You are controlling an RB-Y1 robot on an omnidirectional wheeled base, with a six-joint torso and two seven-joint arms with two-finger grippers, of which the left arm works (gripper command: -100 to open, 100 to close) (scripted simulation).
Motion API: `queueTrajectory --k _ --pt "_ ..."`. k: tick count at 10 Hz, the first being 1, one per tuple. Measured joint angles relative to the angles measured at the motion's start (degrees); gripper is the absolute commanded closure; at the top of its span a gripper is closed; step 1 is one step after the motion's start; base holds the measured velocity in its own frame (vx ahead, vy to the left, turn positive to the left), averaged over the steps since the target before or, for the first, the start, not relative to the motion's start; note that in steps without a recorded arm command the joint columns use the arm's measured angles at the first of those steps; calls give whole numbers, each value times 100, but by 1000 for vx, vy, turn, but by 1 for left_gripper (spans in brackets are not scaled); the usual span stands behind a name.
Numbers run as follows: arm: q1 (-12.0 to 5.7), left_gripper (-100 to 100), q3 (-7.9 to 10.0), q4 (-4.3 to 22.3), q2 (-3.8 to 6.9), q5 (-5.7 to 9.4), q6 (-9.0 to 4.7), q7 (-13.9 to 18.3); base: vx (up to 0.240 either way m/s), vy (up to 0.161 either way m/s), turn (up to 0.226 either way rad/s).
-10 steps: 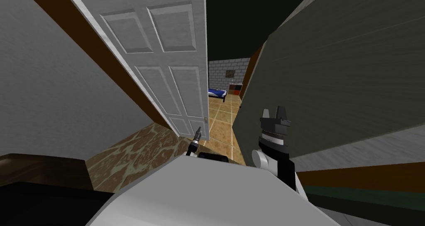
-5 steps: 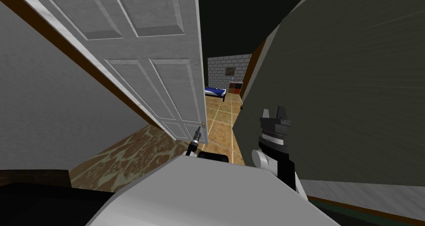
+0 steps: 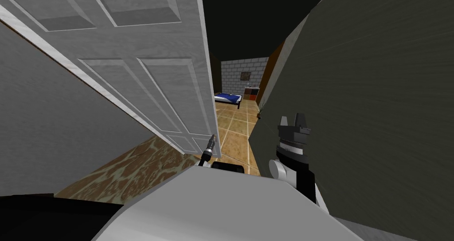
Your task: Push the door open
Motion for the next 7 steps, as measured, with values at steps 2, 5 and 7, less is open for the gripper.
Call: queueTrajectory --k 2,5,7 --pt "-12 100 1 -2 2 0 10 0 -23 6 -10" --pt "-2 100 -7 9 -1 -4 21 -2 -6 0 1" --pt "23 100 11 23 2 5 41 -16 125 -42 39"
